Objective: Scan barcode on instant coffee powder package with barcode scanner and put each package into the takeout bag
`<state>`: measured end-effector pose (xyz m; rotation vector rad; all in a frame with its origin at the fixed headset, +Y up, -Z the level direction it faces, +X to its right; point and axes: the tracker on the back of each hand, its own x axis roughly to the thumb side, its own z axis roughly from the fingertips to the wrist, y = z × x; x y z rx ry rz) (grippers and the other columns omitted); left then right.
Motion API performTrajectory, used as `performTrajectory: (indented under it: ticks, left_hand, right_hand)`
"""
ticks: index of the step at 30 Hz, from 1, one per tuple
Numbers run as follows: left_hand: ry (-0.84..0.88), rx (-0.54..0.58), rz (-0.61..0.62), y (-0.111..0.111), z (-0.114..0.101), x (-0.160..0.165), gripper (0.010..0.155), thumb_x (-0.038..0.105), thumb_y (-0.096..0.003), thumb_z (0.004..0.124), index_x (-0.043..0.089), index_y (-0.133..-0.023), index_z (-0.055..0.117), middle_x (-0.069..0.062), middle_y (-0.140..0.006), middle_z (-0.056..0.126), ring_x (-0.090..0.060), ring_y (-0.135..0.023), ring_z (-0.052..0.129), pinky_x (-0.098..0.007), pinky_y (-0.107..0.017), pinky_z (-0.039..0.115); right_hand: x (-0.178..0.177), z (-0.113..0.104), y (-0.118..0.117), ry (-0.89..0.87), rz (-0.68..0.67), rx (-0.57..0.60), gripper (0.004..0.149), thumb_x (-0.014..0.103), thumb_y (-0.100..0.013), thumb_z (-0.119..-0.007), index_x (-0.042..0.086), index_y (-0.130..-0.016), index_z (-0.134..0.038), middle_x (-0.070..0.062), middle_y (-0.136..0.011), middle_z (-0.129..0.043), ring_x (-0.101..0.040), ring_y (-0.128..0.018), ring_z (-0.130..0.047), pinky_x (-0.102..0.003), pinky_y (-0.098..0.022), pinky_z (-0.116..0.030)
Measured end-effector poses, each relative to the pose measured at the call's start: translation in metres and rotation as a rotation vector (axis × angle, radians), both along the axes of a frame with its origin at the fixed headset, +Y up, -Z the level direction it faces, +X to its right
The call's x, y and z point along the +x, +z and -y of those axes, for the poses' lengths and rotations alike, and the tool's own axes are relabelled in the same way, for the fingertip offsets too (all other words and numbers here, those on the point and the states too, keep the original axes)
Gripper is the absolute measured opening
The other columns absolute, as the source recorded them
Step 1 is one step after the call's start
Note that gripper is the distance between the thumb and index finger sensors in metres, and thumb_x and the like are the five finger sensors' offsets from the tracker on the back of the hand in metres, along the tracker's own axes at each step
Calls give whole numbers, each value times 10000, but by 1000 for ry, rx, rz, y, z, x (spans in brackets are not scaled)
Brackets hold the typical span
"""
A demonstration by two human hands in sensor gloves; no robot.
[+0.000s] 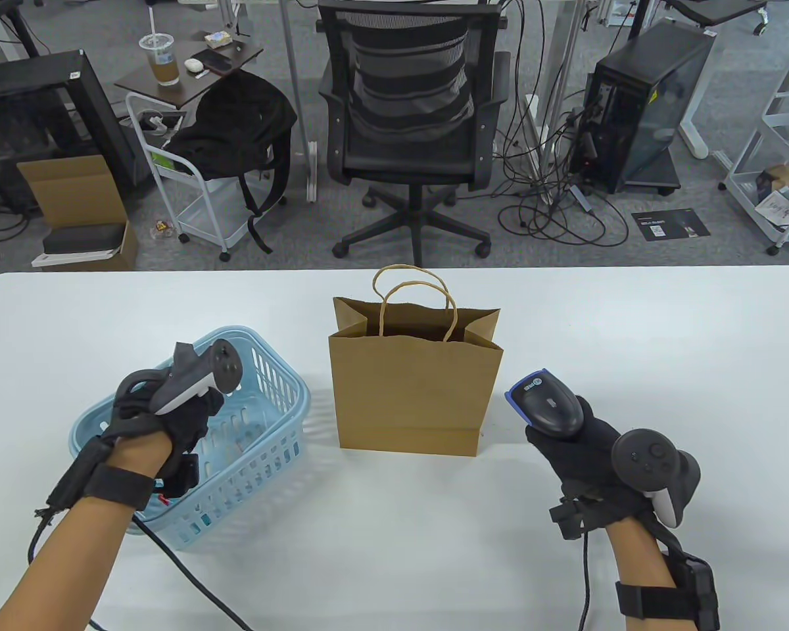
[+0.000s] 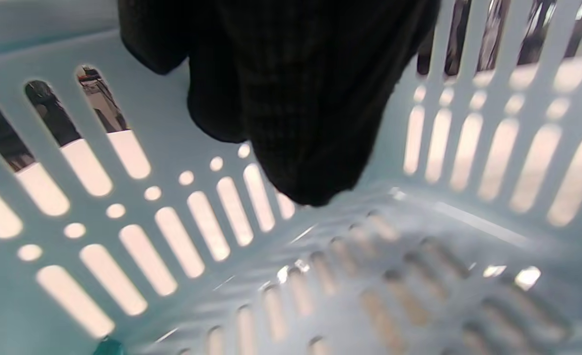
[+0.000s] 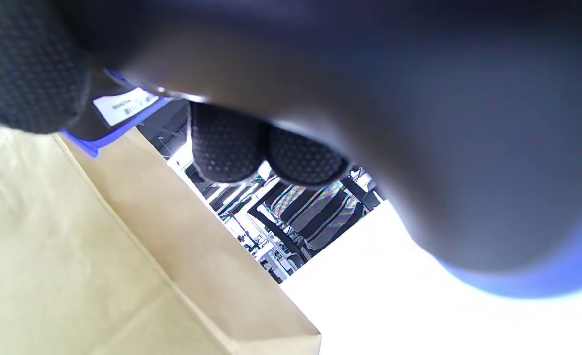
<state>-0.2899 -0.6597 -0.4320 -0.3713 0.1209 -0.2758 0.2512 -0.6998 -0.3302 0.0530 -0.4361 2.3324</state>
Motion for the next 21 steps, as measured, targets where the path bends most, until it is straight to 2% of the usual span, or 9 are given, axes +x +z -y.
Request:
performTrajectory:
  ticks: [1, 3, 7, 10, 14, 16, 18, 21]
  left_hand:
    - [-47, -84, -40, -4, 8, 0, 619, 264, -363, 1062, 369, -925, 825, 113, -1009, 856, -197, -996, 873, -440, -851, 618]
    - [-101, -158, -78, -8, 20, -2, 657, 272, -355, 1073, 395, -940, 801, 136, -1029, 837, -185, -1000, 870, -430, -847, 624]
    - [-49, -244, -79, -13, 42, -6, 714, 271, -338, 1082, 438, -958, 771, 169, -1067, 797, -180, -1019, 851, -432, -845, 621]
    - [-44, -335, -105, -12, 57, -10, 791, 280, -343, 1076, 505, -990, 682, 212, -1133, 695, -166, -1065, 802, -422, -862, 600]
    - [-122, -407, -96, -8, 69, -11, 955, 296, -305, 1111, 568, -1000, 514, 266, -1189, 492, -148, -1130, 705, -405, -876, 563]
    - [-179, -454, -73, -2, 75, -11, 1105, 327, -221, 1164, 556, -997, 410, 260, -1190, 383, -147, -1142, 663, -421, -884, 534]
    - [-195, -459, -53, -1, 77, -9, 1191, 358, -158, 1185, 538, -1004, 368, 258, -1190, 336, -154, -1144, 656, -430, -884, 530]
    - [-170, -473, -40, 0, 81, -8, 1244, 356, -171, 1188, 506, -1033, 305, 252, -1199, 242, -163, -1165, 615, -446, -897, 499]
  right_hand:
    - [0, 0, 0, 0, 0, 2, 663, 618, -414, -908, 201, -908, -760, 37, -620, -1059, -202, -552, -1072, -421, -494, -858]
    - [1, 0, 0, 1, 1, 3, 666, 618, -415, -908, 199, -910, -759, 36, -621, -1058, -202, -552, -1072, -422, -494, -857]
    - [1, 0, -1, 3, 1, 2, 664, 618, -414, -908, 201, -909, -760, 38, -623, -1057, -202, -553, -1072, -421, -494, -858]
    - [1, 0, -1, 6, -1, 3, 669, 618, -414, -908, 199, -913, -758, 35, -621, -1059, -203, -552, -1072, -422, -493, -858]
    - [0, 0, -1, 9, -3, 4, 665, 618, -415, -908, 200, -910, -759, 35, -621, -1058, -202, -553, -1072, -421, -494, -857]
    - [0, 0, -1, 14, -2, 3, 671, 619, -414, -907, 199, -915, -755, 37, -621, -1059, -202, -552, -1072, -422, -494, -858]
    - [0, 1, -1, 18, -2, -2, 668, 618, -415, -907, 199, -912, -757, 37, -622, -1058, -202, -553, -1072, -422, -494, -858]
    - [0, 2, -2, 23, -3, -8, 666, 618, -414, -908, 201, -911, -759, 37, -621, -1058, -201, -552, -1073, -422, -492, -858]
